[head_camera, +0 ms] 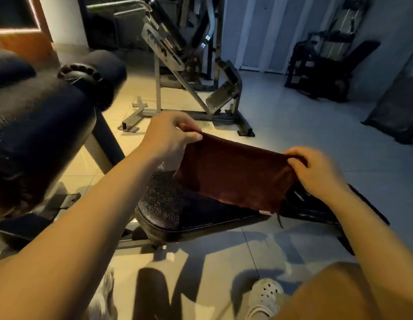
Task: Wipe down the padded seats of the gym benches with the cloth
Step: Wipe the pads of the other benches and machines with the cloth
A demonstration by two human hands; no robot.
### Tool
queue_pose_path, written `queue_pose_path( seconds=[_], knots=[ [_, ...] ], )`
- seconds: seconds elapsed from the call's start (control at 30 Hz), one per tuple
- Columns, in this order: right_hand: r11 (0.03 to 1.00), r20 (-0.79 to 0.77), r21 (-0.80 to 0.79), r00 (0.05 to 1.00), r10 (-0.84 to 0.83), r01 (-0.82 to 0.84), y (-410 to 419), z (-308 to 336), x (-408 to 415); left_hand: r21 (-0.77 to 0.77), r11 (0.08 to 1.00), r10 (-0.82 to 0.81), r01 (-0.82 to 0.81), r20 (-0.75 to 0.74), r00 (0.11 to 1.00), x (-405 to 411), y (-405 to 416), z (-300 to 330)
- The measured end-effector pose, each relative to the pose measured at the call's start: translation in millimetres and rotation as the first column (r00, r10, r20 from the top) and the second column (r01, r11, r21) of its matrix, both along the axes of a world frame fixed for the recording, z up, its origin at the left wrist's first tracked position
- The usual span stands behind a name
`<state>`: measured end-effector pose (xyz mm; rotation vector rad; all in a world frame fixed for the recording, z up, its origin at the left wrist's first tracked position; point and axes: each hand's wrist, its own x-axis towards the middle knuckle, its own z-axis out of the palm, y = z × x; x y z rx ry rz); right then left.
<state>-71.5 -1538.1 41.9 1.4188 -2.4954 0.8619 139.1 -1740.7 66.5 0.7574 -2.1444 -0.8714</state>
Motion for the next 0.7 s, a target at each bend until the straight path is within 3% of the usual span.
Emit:
queue_pose_path(
  seconds=[0.1, 0.2, 0.3, 0.37, 0.43, 0.47, 0.53, 0.57, 0.67, 0.7],
  knots=[
    [0.993, 0.056, -0.120, 0.998, -0.013, 0.019, 27, 13, 1, 0.020, 0.989, -0.145, 0.147, -0.074, 0.987, -13, 3, 10],
    [0.979, 0.337, -0.183, 0.930, 0.150, -0.091, 39, 3, 35, 0.035, 0.982, -0.189, 0.187, 0.034, 0.981, -4, -8, -15],
    [0.950, 0.553, -0.019, 0.788, 0.270, -0.312, 26, -39, 82, 0.034, 0.990, -0.144, 0.140, 0.186, 0.972, 26, -27, -59],
    [0.896, 0.568, 0.131, 0.773, 0.282, -0.423, 7, -79, 110, 0.005, 0.993, -0.111, 0.116, 0.329, 0.938, 49, -35, -86],
    [0.833, 0.542, 0.215, 0.772, 0.333, -0.510, -14, -106, 132, -0.145, 0.983, -0.036, 0.113, 0.451, 0.892, 65, -40, -105],
    [0.800, 0.576, 0.229, 0.740, 0.348, -0.554, -23, -114, 139, -0.256, 0.961, 0.018, 0.108, 0.447, 0.894, 69, -44, -113],
    [0.752, 0.667, 0.230, 0.663, 0.340, -0.617, -39, -121, 148, -0.339, 0.937, 0.044, 0.087, 0.363, 0.931, 75, -49, -127],
    [0.770, 0.652, 0.201, 0.670, 0.356, -0.605, -47, -122, 151, -0.336, 0.938, 0.035, 0.079, 0.321, 0.946, 78, -52, -135],
    [0.903, 0.355, 0.057, 0.854, 0.380, -0.425, -74, -124, 150, -0.319, 0.941, -0.052, 0.114, 0.199, 0.979, 90, -54, -166],
    [0.911, 0.275, 0.108, 0.893, 0.356, -0.397, -84, -122, 152, -0.303, 0.947, -0.049, 0.104, 0.184, 0.982, 95, -51, -175]
  ],
)
